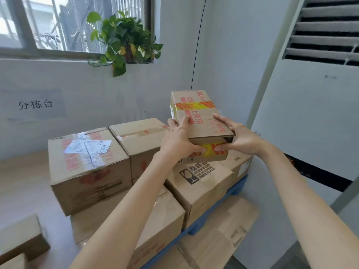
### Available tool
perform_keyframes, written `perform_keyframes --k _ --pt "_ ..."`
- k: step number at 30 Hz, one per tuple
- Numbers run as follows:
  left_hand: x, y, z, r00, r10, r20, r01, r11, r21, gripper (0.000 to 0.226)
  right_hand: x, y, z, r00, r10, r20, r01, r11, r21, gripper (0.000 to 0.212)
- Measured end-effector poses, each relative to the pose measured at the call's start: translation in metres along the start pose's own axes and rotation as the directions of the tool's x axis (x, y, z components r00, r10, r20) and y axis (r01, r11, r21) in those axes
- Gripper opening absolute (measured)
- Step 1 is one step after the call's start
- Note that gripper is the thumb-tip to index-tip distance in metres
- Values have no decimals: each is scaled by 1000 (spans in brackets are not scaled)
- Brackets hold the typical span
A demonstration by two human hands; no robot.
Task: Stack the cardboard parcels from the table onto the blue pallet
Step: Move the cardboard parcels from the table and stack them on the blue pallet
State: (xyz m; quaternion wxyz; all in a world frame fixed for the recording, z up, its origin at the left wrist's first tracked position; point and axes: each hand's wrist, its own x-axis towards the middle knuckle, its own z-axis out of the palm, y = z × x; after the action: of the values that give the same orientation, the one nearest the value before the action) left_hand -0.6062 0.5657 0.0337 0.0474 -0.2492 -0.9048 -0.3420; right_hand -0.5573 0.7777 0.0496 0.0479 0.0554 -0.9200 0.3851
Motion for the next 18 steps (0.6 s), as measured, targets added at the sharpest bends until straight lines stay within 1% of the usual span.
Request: perform_keyframes --k 4,7,12,15,18 --pt "49 5 32 1000 -26 11 25 999 30 103 37 46 -26 1000 11 23 -11 1000 28 100" --pt "83 5 55 998 -56 -4 57 997 53 104 69 78 -38 999 -12 48 10 999 31 101" --pt "136 -2 98 988 -147 -56 151 985 80 102 129 136 -52 991 -53 121 47 997 55 101" --pt "163 -7 115 974 -208 -88 223 950 218 100 166 166 -56 980 -70 188 60 996 62 101" --pt "181 -21 120 960 -274 -65 278 885 375 101 199 191 -49 964 -118 239 113 993 34 103"
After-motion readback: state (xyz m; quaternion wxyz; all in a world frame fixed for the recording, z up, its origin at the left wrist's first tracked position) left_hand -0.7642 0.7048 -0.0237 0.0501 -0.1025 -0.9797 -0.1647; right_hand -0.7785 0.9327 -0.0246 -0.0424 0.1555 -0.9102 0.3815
